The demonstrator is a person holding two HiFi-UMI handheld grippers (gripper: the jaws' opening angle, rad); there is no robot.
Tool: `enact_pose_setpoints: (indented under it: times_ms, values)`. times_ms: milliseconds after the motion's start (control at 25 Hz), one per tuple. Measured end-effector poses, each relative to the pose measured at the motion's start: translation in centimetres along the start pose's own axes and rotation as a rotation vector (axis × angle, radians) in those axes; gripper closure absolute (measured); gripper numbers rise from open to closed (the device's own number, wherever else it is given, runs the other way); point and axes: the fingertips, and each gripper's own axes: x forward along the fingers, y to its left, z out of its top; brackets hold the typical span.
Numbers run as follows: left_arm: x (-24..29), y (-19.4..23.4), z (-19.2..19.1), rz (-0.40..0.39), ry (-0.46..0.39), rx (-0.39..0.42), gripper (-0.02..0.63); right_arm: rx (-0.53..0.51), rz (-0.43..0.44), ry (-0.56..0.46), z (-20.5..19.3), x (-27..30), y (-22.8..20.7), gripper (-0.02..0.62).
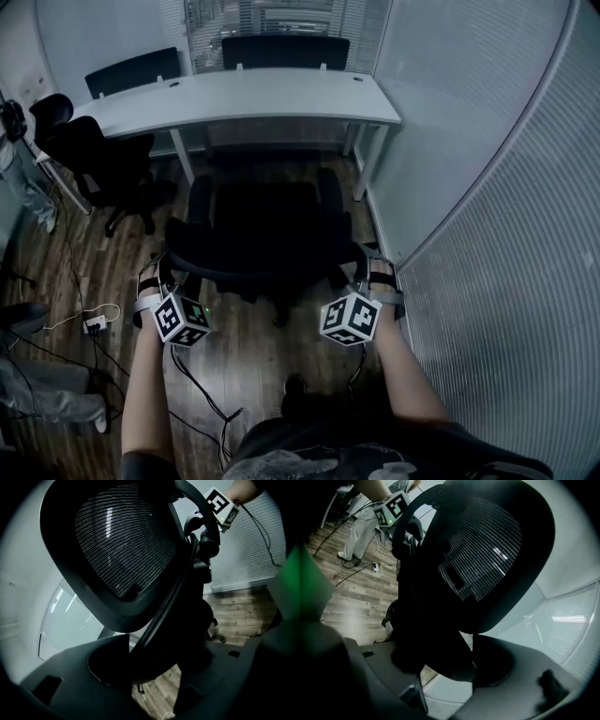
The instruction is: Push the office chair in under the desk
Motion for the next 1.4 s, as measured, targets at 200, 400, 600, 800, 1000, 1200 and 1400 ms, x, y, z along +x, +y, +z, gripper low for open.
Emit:
enact_pose_setpoints:
  times_ms: [200,400,600,800,1000,1200,1400]
  values:
    - [3.4,1.5,0.9,0.000,0.011,-0.003,0.321,-0.002,0.008,-0.013,0.2,3.7,-1.8,0.321]
    - [6.3,3.2,1.7,0.003,0.019,-0.009,0.321,-0.011,0.011,-0.044,0.5,6.7,-3.6,0.321]
    - [8.9,4.2,2.4,-0.008,0.029,-0.008,0.321,-0.010,0.014,-0.043,0.5,8.9,-4.6,0.322]
    - [11.4,5.1,2.7,-0.006,0.020,-0.009,0.321,-0.016,0.007,-0.054,0.5,11.5,-5.6,0.321]
    - [14.1,6.4,4.3,-0.007,-0.032,-0.002,0.321,-0.019,0.005,-0.024,0.2,14.3,-7.6,0.321]
    - [18.3,7.9,5.6,-0.008,-0.068,0.010,0.321,-0.010,0.003,-0.011,0.0,17.9,-9.3,0.321]
    - [23.3,9.6,7.4,-0.029,-0.088,0.024,0.322,-0.001,-0.013,0.007,-0.6,22.2,-11.7,0.321]
